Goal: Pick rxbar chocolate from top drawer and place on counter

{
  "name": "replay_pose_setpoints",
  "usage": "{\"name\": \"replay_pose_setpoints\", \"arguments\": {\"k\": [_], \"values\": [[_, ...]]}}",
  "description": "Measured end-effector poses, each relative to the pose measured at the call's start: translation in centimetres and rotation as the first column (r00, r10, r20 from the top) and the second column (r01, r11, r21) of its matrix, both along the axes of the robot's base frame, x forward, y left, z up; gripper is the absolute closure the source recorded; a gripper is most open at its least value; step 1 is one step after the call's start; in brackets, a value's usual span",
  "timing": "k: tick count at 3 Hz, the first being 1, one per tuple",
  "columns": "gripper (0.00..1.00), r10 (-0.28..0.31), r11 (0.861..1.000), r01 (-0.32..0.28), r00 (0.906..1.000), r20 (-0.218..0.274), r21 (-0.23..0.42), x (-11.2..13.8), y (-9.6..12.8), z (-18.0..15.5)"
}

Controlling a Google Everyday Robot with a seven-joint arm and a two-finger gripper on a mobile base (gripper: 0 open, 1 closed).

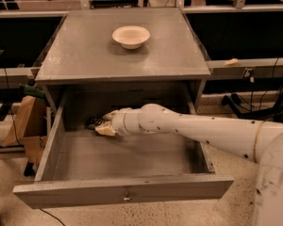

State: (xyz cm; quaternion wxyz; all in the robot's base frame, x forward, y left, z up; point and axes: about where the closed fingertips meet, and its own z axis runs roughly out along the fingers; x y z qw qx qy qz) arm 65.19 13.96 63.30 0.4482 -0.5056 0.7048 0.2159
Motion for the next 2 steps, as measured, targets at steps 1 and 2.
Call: {"name": "replay_pose_setpoints", "arguments": {"k": [1, 2], "values": [[1.0, -0.057, 0.997, 0.058, 0.9982, 0.02, -0.045, -1.9, -4.5, 3.9], [1.0, -0.102, 0.993, 0.105, 0.9938, 0.044, -0.061, -2.5, -8.6, 8.9]]}}
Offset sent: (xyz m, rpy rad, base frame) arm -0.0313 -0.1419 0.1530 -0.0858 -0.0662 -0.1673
